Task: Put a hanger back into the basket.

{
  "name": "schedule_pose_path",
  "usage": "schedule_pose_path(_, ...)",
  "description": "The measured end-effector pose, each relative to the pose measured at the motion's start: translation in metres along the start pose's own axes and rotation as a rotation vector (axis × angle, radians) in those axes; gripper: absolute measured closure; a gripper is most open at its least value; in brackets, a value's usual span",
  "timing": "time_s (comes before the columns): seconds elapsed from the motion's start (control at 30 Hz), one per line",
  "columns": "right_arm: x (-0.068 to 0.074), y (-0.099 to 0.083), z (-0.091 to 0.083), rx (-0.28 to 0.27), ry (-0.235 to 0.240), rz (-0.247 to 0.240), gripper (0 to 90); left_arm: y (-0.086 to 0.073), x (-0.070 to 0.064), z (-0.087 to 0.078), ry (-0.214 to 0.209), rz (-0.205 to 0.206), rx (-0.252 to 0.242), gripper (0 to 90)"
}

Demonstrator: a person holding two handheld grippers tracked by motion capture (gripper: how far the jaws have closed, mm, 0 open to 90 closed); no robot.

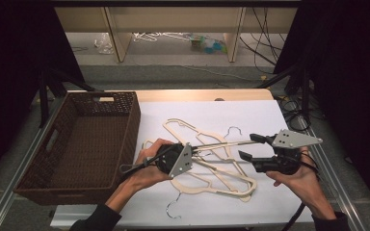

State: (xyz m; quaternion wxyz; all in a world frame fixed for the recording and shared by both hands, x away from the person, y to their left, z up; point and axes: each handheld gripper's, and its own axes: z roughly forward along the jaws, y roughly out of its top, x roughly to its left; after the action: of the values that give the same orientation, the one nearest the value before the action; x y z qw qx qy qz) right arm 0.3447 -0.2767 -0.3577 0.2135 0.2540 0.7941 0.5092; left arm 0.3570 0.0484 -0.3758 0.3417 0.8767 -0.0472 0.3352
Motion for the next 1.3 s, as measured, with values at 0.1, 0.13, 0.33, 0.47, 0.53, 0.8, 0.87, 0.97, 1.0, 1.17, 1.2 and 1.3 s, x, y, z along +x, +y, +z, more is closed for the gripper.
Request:
schedule_pose_path(0.1, 0.002, 0.001, -0.002, 0.004, 0.009, 0.008, 30.8, 0.002, 0.007, -0.006, -0.007, -0.05, 0.003, 85.7)
schedule_pose_path(0.13, 0.004, 0.001, -0.002, 0.003, 0.008, 0.006, 30.5, 0.003, 0.006, -0.005, -0.01, -0.117, -0.037, 85.7)
schedule_pose_path(0.33, 0.014, -0.002, 0.0, 0.009, 0.031, 0.002, 29.4, 0.007, 0.024, -0.016, -0.018, -0.23, -0.045, 85.7)
schedule_pose_path(0.47, 0.023, -0.011, 0.005, 0.032, 0.049, 0.006, 28.6, 0.013, 0.038, -0.03, -0.058, -0.355, -0.064, 85.7)
schedule_pose_path(0.53, 0.028, -0.02, 0.009, 0.043, 0.063, 0.006, 29.1, 0.017, 0.043, -0.037, -0.069, -0.394, -0.081, 85.7)
schedule_pose_path(0.8, 0.037, -0.035, 0.014, 0.082, 0.114, -0.002, 28.9, 0.023, 0.065, -0.067, -0.143, -0.603, -0.138, 85.7)
schedule_pose_path(0.87, 0.041, -0.039, 0.016, 0.088, 0.129, 0.0, 28.5, 0.021, 0.075, -0.08, -0.149, -0.631, -0.156, 85.7)
schedule_pose_path(0.97, 0.044, -0.043, 0.017, 0.098, 0.141, 0.003, 28.4, 0.019, 0.084, -0.089, -0.15, -0.669, -0.157, 85.7)
schedule_pose_path(1.0, 0.045, -0.045, 0.018, 0.104, 0.146, 0.005, 28.1, 0.018, 0.088, -0.094, -0.15, -0.678, -0.162, 85.7)
schedule_pose_path(1.17, 0.047, -0.052, 0.02, 0.116, 0.159, 0.011, 27.7, 0.013, 0.107, -0.122, -0.129, -0.722, -0.169, 85.7)
schedule_pose_path(1.2, 0.047, -0.053, 0.02, 0.124, 0.161, 0.01, 27.7, 0.01, 0.111, -0.128, -0.119, -0.723, -0.17, 85.7)
schedule_pose_path(1.3, 0.049, -0.055, 0.02, 0.133, 0.168, 0.01, 27.4, -0.009, 0.125, -0.151, -0.078, -0.759, -0.169, 85.7)
